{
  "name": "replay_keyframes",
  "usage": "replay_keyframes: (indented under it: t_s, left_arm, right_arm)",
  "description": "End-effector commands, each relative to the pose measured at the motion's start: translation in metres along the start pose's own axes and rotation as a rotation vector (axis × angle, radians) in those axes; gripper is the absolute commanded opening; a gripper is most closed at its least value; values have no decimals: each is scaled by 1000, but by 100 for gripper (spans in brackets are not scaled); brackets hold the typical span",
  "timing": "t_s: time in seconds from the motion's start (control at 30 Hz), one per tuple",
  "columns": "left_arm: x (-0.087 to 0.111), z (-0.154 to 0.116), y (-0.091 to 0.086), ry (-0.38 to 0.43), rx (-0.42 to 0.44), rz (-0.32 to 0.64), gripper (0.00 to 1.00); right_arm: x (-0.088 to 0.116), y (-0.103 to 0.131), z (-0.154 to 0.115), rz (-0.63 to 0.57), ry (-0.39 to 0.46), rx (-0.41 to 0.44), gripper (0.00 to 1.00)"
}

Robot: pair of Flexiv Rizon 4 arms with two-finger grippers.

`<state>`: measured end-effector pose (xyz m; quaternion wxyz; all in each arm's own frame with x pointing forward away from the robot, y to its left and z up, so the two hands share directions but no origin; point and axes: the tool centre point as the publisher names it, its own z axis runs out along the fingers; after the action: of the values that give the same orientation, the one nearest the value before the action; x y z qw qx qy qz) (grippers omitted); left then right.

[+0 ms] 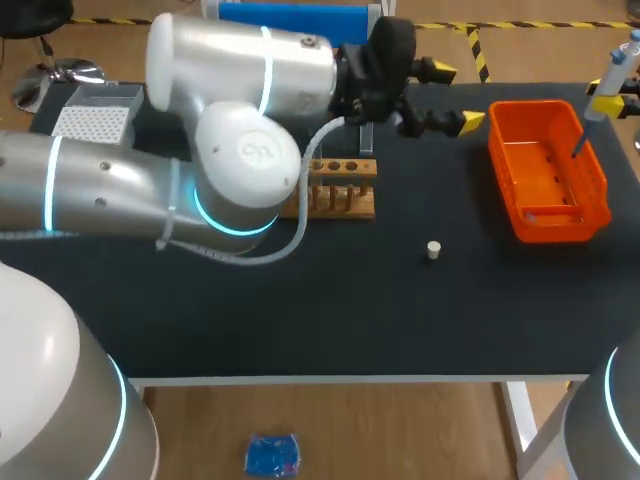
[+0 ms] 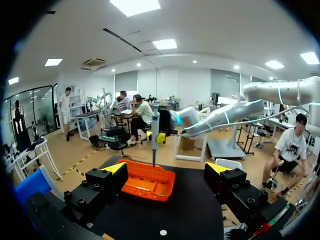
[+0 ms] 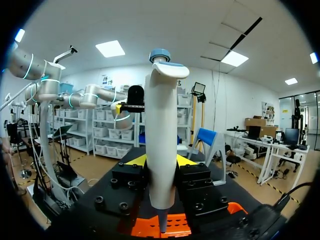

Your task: Invert the test tube, pick up the pipette, mount the tip to pipette, aspirate from beaker and dispense into the tube, eject the tip, return the pipette, and cap with the stopper.

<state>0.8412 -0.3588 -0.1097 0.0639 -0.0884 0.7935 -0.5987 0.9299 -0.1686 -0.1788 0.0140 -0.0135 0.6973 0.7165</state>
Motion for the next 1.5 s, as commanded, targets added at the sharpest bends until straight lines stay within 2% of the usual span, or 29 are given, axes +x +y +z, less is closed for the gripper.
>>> replay_keyframes:
  t_s: [0.03, 0.2, 0.37, 0.93, 1.13, 1.5]
  left_arm:
    - [1, -19, 17, -5, 205, -5, 100]
    - [1, -39, 32, -49, 265, -1, 100]
    - [0, -60, 39, -68, 306, 15, 100]
    - [-28, -88, 74, 4, 411, 18, 100]
    - [-28, -97, 77, -14, 489, 49, 100]
    - [-19, -94, 72, -26, 514, 47, 100]
  right_arm:
    - [0, 1, 0, 0, 1, 2, 0]
    - [0, 1, 0, 0, 1, 2, 0]
    - [0, 1, 0, 0, 1, 2, 0]
    - [0, 1, 0, 0, 1, 2, 0]
    - [0, 1, 0, 0, 1, 2, 0]
    - [0, 1, 0, 0, 1, 2, 0]
